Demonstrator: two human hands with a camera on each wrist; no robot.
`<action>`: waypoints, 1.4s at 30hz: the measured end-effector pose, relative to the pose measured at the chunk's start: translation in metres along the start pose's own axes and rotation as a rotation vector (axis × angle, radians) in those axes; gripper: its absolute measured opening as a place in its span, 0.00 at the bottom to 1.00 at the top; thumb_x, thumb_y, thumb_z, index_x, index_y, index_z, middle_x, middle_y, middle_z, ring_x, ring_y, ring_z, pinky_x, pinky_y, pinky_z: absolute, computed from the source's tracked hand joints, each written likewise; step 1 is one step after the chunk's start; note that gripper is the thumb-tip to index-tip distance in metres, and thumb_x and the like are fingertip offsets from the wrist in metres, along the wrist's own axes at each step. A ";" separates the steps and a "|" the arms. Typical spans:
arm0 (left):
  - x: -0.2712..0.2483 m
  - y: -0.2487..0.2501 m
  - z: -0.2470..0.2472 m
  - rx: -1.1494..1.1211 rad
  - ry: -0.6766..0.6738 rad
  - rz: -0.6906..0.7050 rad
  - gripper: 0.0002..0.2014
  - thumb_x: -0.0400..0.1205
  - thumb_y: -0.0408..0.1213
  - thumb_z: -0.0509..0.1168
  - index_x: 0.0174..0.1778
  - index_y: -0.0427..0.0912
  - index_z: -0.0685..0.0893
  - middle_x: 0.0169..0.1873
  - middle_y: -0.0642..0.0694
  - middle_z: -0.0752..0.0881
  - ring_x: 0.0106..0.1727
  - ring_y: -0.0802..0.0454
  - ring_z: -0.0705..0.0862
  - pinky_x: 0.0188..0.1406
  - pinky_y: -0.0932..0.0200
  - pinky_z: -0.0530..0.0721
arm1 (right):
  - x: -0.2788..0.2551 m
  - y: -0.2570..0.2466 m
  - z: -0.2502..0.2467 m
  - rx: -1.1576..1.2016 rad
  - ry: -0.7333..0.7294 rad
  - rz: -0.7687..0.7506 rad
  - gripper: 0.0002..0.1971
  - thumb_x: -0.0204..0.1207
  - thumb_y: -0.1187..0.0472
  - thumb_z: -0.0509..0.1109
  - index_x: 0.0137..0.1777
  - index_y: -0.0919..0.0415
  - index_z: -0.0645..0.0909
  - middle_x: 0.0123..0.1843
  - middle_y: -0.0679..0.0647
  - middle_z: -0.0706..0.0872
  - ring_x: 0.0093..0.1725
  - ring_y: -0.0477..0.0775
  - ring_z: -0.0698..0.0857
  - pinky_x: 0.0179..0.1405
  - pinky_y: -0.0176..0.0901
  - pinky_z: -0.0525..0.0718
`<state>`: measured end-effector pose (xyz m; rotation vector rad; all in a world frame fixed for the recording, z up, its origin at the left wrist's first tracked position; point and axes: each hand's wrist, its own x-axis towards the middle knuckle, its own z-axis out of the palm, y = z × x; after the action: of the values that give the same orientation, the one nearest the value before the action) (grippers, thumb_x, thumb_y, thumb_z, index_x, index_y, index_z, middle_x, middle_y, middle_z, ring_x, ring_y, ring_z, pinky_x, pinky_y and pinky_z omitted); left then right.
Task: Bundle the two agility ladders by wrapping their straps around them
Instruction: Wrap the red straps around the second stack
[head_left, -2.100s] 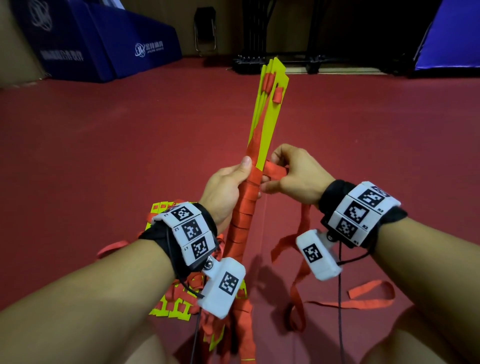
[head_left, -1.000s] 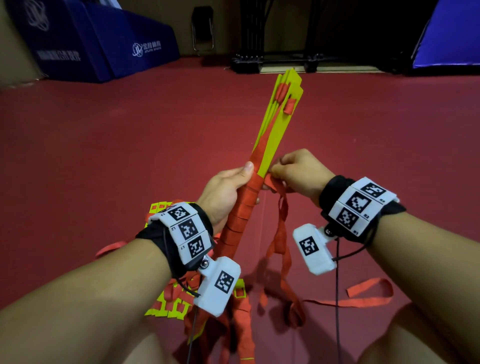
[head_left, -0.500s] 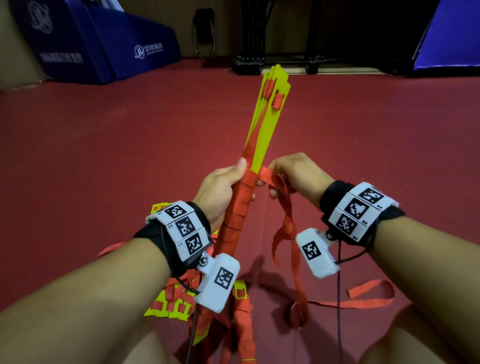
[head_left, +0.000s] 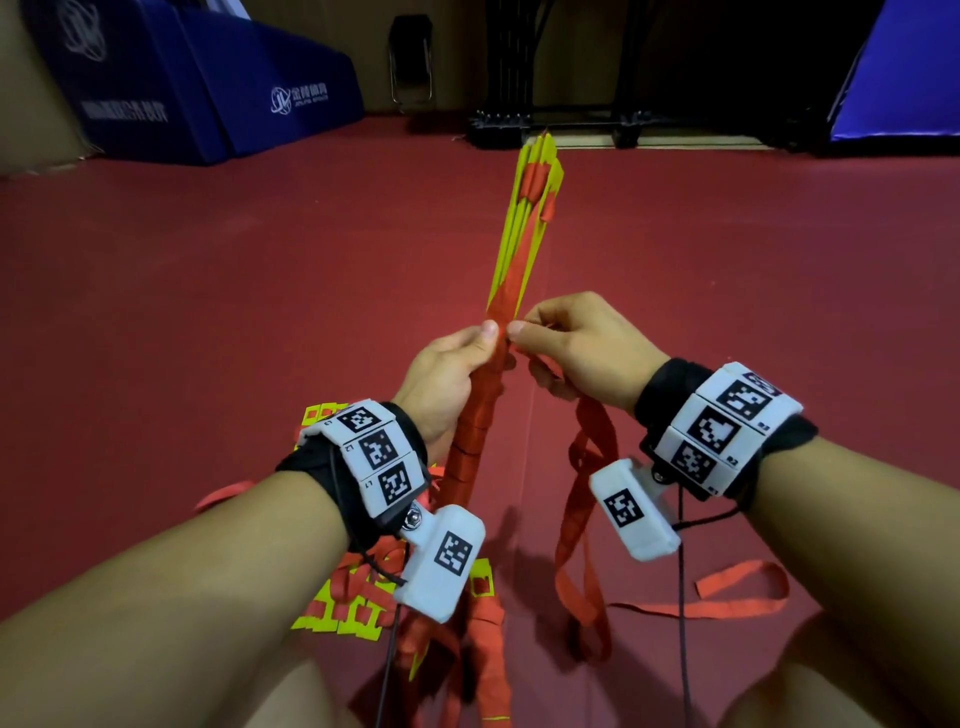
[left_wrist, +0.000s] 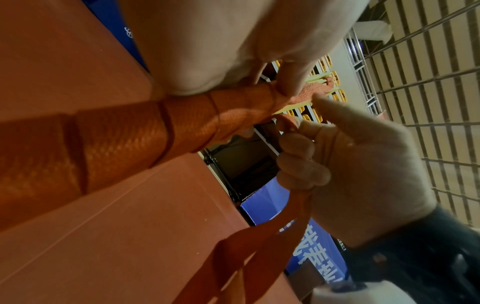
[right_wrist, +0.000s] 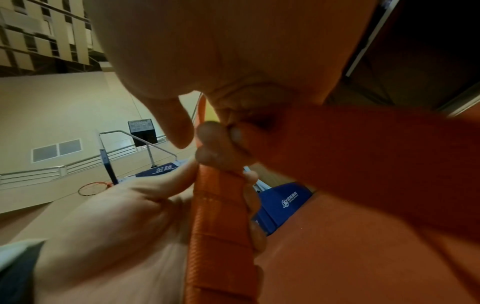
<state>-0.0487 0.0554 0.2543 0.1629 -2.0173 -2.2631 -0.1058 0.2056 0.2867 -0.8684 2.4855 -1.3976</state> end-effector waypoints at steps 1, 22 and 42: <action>0.000 -0.001 0.000 0.026 0.003 0.010 0.12 0.91 0.39 0.59 0.57 0.37 0.87 0.43 0.39 0.86 0.35 0.51 0.79 0.46 0.39 0.76 | -0.001 -0.002 0.001 -0.025 0.005 -0.020 0.21 0.83 0.47 0.70 0.34 0.62 0.78 0.24 0.55 0.82 0.21 0.52 0.77 0.25 0.43 0.74; 0.003 -0.005 -0.001 0.310 0.059 0.139 0.19 0.61 0.57 0.75 0.47 0.59 0.91 0.41 0.47 0.92 0.51 0.35 0.92 0.50 0.26 0.89 | 0.000 0.004 -0.007 -0.226 0.152 0.017 0.24 0.79 0.43 0.73 0.32 0.63 0.82 0.22 0.53 0.87 0.19 0.40 0.80 0.22 0.30 0.72; -0.001 0.003 0.005 0.199 -0.155 0.137 0.15 0.78 0.44 0.58 0.55 0.48 0.86 0.45 0.46 0.91 0.48 0.44 0.82 0.43 0.52 0.76 | 0.001 0.005 -0.004 -0.252 0.290 -0.042 0.32 0.75 0.35 0.73 0.35 0.69 0.83 0.28 0.61 0.86 0.34 0.60 0.84 0.35 0.49 0.79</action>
<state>-0.0481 0.0600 0.2580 -0.1367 -2.2531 -2.0489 -0.1100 0.2101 0.2851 -0.8166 2.9282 -1.3243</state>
